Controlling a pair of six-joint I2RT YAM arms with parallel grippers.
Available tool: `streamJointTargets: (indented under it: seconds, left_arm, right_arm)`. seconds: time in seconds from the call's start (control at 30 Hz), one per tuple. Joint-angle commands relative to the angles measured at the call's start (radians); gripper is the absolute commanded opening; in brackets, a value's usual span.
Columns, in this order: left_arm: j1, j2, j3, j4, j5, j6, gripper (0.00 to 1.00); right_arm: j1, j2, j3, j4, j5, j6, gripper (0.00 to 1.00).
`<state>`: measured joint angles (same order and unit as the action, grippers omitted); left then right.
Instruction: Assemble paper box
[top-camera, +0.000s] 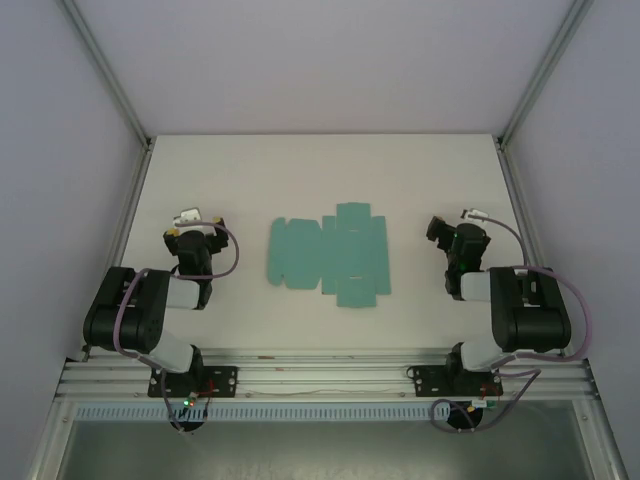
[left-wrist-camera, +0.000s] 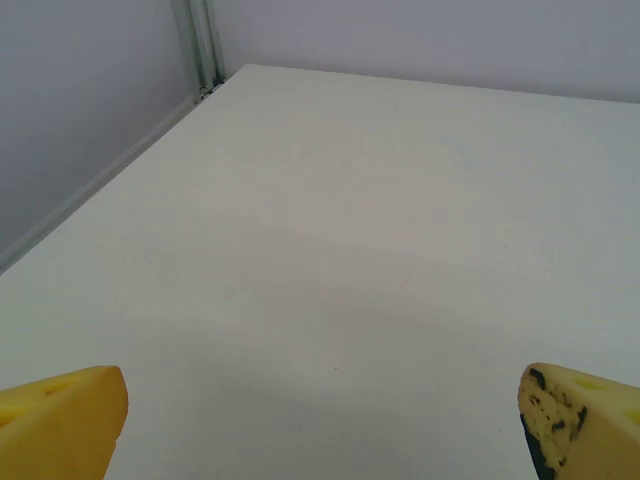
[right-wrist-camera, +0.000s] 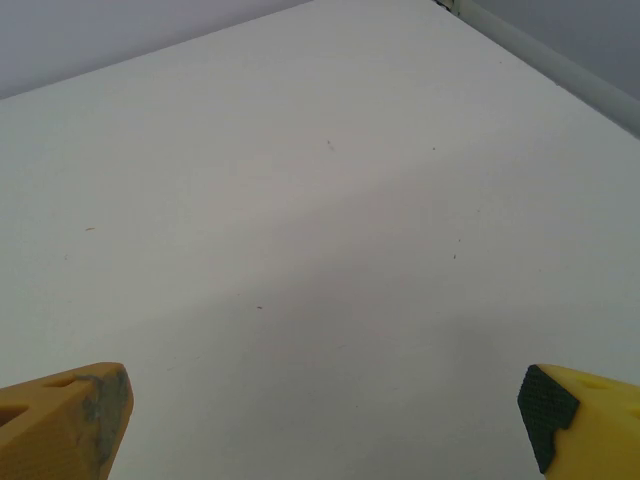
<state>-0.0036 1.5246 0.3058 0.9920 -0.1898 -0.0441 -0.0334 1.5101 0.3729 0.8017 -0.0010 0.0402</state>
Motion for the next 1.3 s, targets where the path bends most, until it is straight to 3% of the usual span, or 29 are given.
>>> streamJointTargets:
  seconds: [0.0, 1.03, 1.27]
  left_arm:
    - [0.008, -0.012, 0.009, 0.021, 0.009, -0.002, 1.0]
    - [0.008, -0.014, 0.011, 0.027, 0.009, 0.001, 1.0]
    - [0.007, -0.153, 0.124, -0.302, 0.023, -0.004, 1.0]
  right_arm:
    - [0.004, -0.011, 0.018, 0.023, 0.002, -0.003, 1.0]
    - [0.005, -0.013, 0.017, 0.025, 0.002, -0.003, 1.0]
    - [0.007, -0.139, 0.106, -0.221, 0.018, 0.001, 1.0]
